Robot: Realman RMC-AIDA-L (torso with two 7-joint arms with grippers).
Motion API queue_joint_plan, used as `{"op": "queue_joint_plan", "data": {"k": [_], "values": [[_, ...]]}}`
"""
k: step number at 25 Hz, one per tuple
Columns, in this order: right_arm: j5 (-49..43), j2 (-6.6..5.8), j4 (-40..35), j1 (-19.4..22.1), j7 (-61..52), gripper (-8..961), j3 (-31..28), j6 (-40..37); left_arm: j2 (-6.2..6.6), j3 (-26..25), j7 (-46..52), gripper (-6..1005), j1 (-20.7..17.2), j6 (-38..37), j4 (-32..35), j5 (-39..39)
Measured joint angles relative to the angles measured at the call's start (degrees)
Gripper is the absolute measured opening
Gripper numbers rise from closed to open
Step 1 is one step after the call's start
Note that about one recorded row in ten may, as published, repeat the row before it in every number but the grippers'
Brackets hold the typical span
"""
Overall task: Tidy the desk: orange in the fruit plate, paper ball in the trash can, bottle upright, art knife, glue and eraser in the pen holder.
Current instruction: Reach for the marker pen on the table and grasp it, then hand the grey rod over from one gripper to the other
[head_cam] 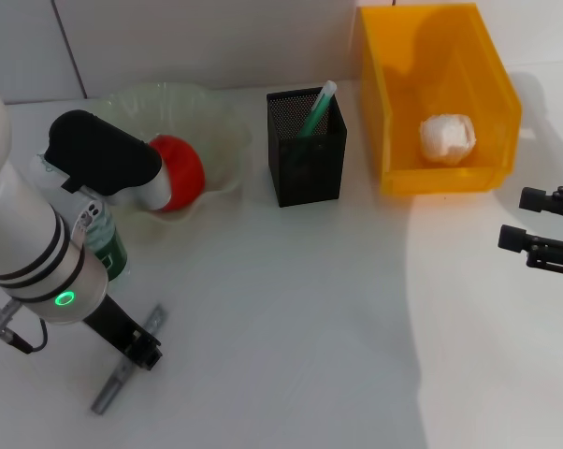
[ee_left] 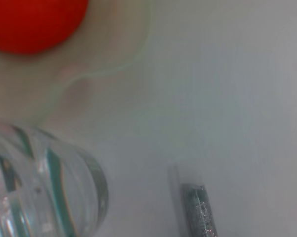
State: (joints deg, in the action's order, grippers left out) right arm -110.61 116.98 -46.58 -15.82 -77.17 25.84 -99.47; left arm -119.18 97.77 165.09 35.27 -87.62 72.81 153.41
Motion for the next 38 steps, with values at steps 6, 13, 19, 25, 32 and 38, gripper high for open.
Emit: {"op": "queue_joint_plan", "data": {"k": [6, 13, 19, 25, 32, 38], "values": [[0.0, 0.0, 0.0, -0.1, 0.0, 715, 0.0, 0.0, 0.0, 0.6, 0.0, 351, -0.2, 0.4, -0.1, 0.1], [0.0, 0.0, 0.0, -0.2, 0.0, 714, 0.0, 0.0, 0.0, 1.0, -0.1, 344, -0.2, 1.0, -0.1, 0.1], [0.0, 0.0, 0.0, -0.1, 0.0, 713, 0.0, -0.1, 0.0, 1.4, -0.2, 310, -0.1, 1.0, 0.9, -0.3], [0.0, 0.0, 0.0, 0.3, 0.0, 712, 0.0, -0.1, 0.0, 2.0, -0.3, 214, -0.2, 1.1, 0.9, -0.8], [0.1, 0.0, 0.0, 0.4, 0.0, 710, -0.1, -0.5, 0.01, 2.5, -0.4, 126, -0.3, 1.1, 1.8, -1.7], [0.1, 0.0, 0.0, 0.5, 0.5, 709, -0.4, -0.9, 0.0, 3.4, -0.3, 127, -0.8, 0.6, 5.4, -3.6]]}}
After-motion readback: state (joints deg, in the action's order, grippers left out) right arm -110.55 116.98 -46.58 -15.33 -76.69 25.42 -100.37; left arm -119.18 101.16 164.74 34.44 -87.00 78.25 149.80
